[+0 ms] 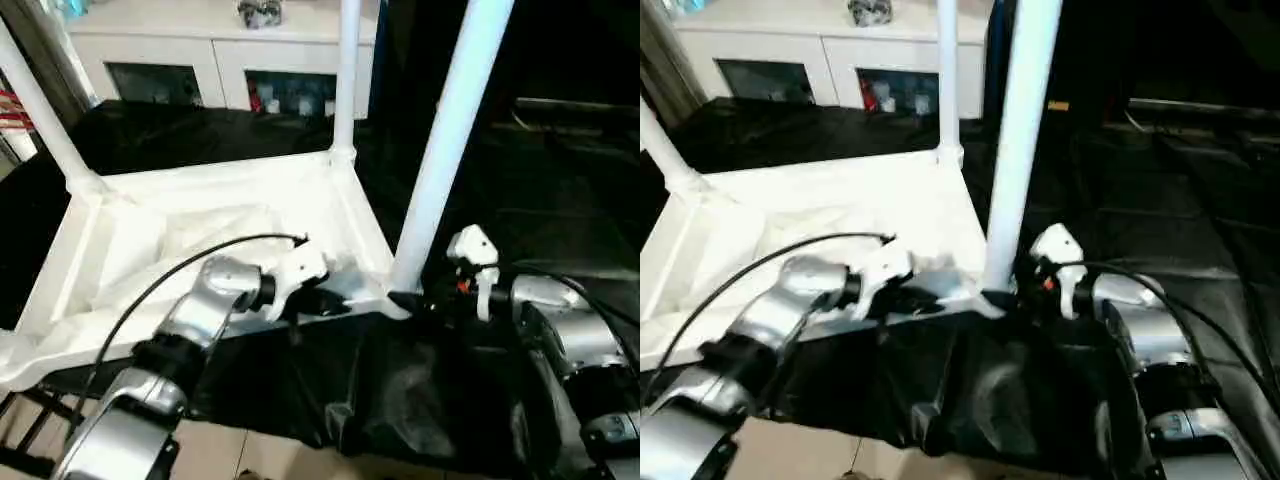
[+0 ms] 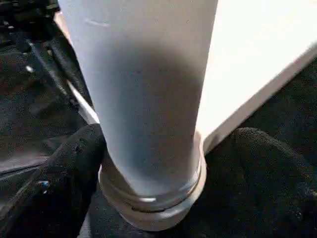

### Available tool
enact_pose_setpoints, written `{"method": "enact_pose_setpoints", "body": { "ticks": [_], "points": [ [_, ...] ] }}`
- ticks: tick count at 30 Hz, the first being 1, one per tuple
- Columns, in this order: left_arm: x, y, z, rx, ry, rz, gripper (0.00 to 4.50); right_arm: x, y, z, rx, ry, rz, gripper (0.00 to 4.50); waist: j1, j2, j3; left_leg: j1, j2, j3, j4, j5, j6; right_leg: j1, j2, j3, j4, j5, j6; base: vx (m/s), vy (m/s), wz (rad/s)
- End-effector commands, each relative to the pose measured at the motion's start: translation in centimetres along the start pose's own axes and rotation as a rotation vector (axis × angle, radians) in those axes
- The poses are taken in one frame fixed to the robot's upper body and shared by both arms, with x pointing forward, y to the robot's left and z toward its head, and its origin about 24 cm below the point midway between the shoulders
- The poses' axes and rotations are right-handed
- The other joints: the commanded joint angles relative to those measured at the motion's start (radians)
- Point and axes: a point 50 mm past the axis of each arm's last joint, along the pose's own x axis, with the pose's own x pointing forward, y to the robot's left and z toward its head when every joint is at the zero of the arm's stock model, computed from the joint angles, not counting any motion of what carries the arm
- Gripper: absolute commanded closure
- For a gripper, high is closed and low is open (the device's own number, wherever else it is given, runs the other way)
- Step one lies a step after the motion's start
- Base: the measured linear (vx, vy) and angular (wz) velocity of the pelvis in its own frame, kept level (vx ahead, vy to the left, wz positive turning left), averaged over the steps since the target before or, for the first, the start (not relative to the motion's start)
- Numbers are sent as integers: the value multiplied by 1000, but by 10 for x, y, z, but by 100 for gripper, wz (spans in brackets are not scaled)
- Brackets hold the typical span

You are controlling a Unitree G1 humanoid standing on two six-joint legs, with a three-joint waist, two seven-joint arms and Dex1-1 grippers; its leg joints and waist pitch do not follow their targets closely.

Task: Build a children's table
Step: Rotate leg to tighten

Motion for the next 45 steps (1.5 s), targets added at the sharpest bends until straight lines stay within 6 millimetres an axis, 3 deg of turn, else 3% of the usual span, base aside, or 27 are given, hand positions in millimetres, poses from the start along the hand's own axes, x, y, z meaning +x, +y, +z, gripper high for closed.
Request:
{"method": "enact_pose_setpoints", "body": {
  "ticks": [1, 9, 24, 39, 42, 43, 45],
  "points": [
    [-4, -7, -6, -15, -5, -45, 450, 0, -2, 9, -41, -17, 6, 45, 1, -25, -82, 12, 36, -15, -68, -198, 88, 58, -38, 39, -69, -331, -210, 0, 0, 0],
    [-7, -8, -5, -10, 0, -28, 450, 9, 1, 10, -53, -5, 36, 107, -11, -29, -81, 11, 34, -14, -69, -204, 79, 55, -37, 40, -70, -334, -210, 0, 0, 0],
    [-8, -7, -7, -12, 8, 24, 450, 20, 11, 4, -50, 10, 97, 235, -17, -32, -81, 12, 34, -15, -70, -213, 73, 55, -37, 41, -70, -333, -210, 0, 0, 0],
    [-7, -2, -10, -43, 14, 110, 450, 26, 17, -5, -23, 13, 89, 250, -18, -33, -81, 14, 33, -14, -70, -224, 69, 53, -36, 42, -71, -339, -210, 0, 0, 0],
    [-5, 2, -9, -49, 20, 162, 450, 31, 19, -10, -2, 9, 41, 250, -20, -34, -76, 18, 33, -15, -73, -256, 54, 48, -37, 41, -80, -402, -192, 0, 0, 0],
    [1, 8, -5, -59, 24, 227, 450, 42, 19, -16, 52, 6, -74, 250, -24, -38, -75, 17, 31, -17, -74, -278, 45, 48, -36, 40, -84, -439, -179, 0, 0, 0],
    [10, 15, 1, -73, 24, 297, 450, 57, 21, -23, 107, 10, -194, 250, -32, -34, -65, 28, 28, -20, -77, -343, 15, 37, -35, 34, -99, -547, -143, 0, 0, 0]
  ]
}}
